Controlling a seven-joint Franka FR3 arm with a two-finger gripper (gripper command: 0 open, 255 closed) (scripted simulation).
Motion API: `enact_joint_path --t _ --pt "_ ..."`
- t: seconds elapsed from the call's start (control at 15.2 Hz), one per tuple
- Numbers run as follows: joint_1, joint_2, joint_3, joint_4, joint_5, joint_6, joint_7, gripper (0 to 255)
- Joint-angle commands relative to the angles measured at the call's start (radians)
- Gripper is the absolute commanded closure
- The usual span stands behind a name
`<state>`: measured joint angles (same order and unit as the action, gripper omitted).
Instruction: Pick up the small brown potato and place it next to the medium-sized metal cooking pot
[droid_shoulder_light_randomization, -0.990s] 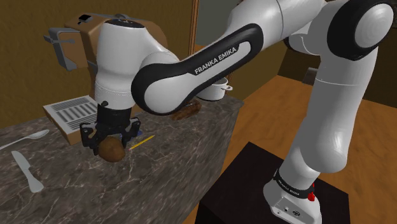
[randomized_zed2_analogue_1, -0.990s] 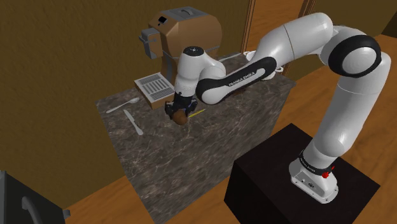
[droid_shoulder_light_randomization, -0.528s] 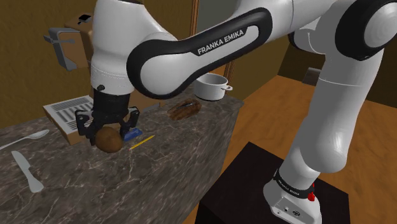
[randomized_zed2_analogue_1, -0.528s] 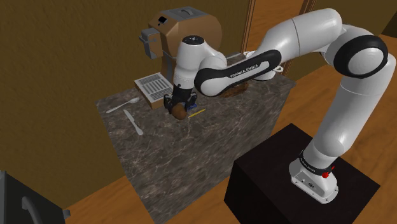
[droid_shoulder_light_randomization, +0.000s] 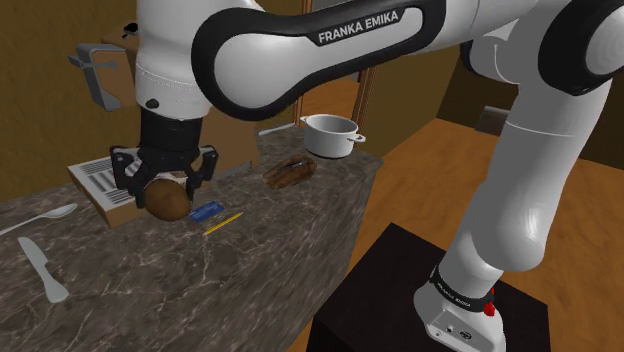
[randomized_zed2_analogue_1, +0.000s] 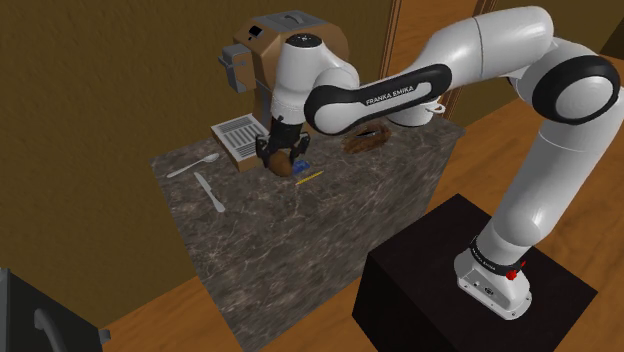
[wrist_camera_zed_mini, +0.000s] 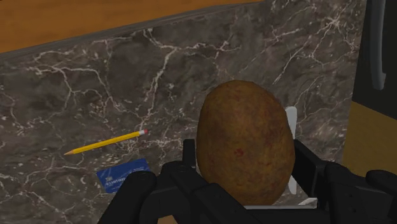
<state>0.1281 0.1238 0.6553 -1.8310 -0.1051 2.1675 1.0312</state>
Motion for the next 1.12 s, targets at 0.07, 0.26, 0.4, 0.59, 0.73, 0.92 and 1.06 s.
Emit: enact_joint_path --t 0.07,0.26,0.4,0.59,0.73,0.92,1.06 --pt "0.000 -0.007 0.001 0.031 0.007 -0.037 -0.004 255" --pt "-0.001 -0.013 0.003 0.066 0.013 -0.076 -0.009 255" --pt "-0.021 -0.050 -0.004 0.033 0.045 -0.072 -0.044 255" --pt "-0.069 -0.153 -0.034 -0.069 0.136 -0.052 -0.150 255" --pt "-0.090 -0.216 -0.064 -0.129 0.190 -0.046 -0.221 255" --pt "-0.110 -0.298 -0.117 -0.209 0.255 -0.045 -0.323 255" --pt "-0.120 -0.347 -0.156 -0.256 0.288 -0.048 -0.387 255"
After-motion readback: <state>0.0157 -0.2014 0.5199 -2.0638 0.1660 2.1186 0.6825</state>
